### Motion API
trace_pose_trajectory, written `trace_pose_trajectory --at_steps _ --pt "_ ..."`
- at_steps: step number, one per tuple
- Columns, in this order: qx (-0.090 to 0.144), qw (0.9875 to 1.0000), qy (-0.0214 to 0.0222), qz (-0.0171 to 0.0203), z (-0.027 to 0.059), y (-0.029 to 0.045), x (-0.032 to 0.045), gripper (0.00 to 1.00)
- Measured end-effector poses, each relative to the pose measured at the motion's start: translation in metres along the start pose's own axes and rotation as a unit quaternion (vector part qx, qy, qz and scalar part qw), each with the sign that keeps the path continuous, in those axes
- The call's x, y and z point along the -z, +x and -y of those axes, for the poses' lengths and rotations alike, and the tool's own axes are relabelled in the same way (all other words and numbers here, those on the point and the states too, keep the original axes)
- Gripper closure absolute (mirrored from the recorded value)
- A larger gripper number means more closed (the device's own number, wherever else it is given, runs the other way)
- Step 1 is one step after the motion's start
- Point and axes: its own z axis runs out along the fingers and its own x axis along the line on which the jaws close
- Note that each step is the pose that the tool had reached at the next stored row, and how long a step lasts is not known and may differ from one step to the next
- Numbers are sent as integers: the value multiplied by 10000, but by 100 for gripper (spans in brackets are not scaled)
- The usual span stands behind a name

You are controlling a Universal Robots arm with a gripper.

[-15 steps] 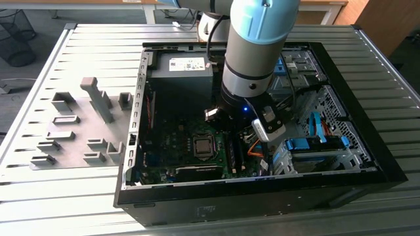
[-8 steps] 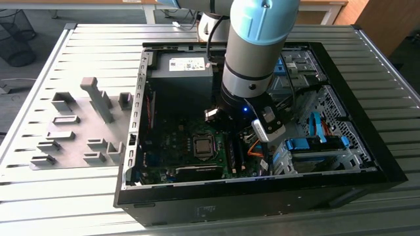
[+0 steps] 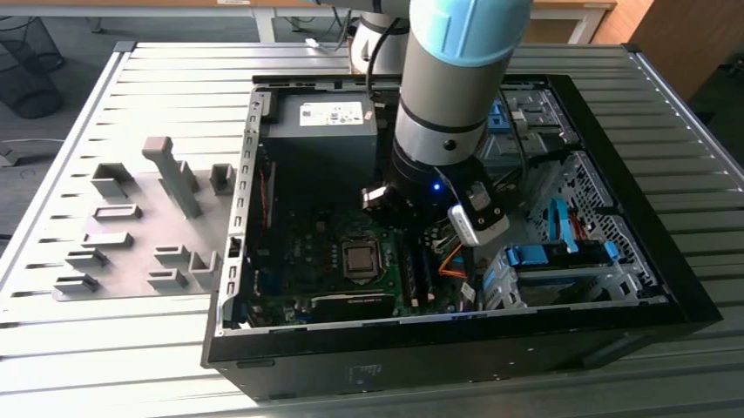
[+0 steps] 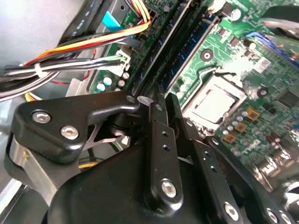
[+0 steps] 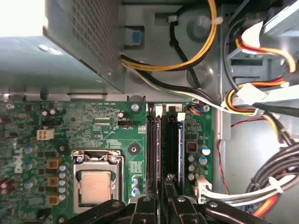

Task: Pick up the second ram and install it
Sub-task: 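Insert the second ram into the second slot, then press down the second ram until it locks into place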

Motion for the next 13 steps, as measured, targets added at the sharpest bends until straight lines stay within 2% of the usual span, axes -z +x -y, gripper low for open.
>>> trace_pose_trajectory --at_steps 3,5,6,8,13 --pt "0 10000 0 -1 -1 1 75 79" --pt "0 10000 -1 -3 -2 0 76 80" --pt "0 10000 -1 -4 -2 0 76 87" --pt "0 10000 -1 -4 -2 0 77 89" --pt "0 10000 1 -5 -1 0 74 89"
